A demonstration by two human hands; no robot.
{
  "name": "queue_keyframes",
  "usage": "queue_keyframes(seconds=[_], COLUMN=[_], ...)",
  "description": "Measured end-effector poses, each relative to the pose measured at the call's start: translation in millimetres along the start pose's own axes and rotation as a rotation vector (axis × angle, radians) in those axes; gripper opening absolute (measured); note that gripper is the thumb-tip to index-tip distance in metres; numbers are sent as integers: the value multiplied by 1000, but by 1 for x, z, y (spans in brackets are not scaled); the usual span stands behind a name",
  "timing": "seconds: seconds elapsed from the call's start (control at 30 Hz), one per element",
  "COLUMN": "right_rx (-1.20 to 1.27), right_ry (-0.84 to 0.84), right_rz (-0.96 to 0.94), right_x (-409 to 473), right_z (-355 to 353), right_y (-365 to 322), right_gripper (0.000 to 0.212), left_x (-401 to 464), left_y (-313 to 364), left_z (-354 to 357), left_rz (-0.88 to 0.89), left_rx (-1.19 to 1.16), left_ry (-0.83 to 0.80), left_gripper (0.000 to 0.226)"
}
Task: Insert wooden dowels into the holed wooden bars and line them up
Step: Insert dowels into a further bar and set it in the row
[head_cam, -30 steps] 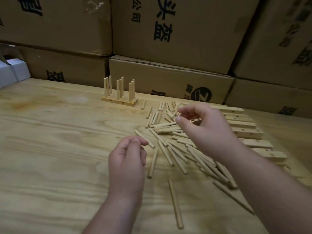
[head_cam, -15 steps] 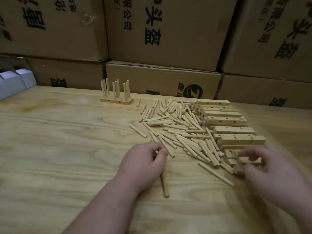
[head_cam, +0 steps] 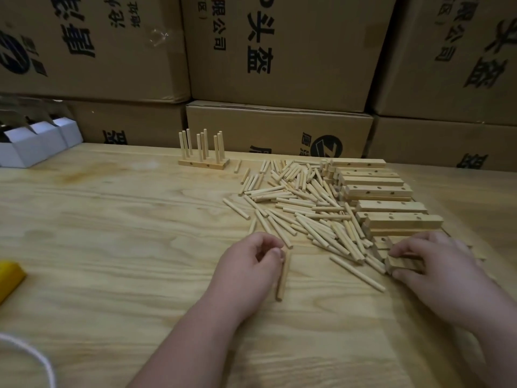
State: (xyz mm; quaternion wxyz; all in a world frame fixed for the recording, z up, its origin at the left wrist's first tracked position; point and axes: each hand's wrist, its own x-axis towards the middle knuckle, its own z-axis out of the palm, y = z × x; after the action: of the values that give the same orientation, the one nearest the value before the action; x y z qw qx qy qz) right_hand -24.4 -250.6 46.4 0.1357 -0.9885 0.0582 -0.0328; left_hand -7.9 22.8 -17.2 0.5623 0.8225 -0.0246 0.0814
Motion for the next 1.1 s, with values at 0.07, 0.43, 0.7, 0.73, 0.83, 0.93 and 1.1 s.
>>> queue_keyframes(seconds=[0.07,0.43,0.7,0.73,0.83,0.93,1.1], right_rx=[-21,559,750,731,531,326,161], right_ry=[84,564,320,320,401,339,248], right_rz=[-22,-881,-648,-581,-438,-294,-176], right_x=[0,-15,-12,-10,-2,5,6], right_z=[-3,37,49,49,54,57,52], right_y=[-6,-75,-74,-69,-54,-47,-44], right_gripper=[23,24,47,46,26,23,31], left_x=[-8,-15,-11,-11,-9,-8,-7], left_y=[-1,12,16,16,19,23,28], left_z=[2,-2,-3,-4,-9,-12,-19], left_rz=[22,346,383,352,193,-24,-185], left_rx=[9,5,42,-5,-277,-530,-665], left_ry=[25,60,283,310,321,298,350], left_gripper=[17,62,22,19,17,16,27])
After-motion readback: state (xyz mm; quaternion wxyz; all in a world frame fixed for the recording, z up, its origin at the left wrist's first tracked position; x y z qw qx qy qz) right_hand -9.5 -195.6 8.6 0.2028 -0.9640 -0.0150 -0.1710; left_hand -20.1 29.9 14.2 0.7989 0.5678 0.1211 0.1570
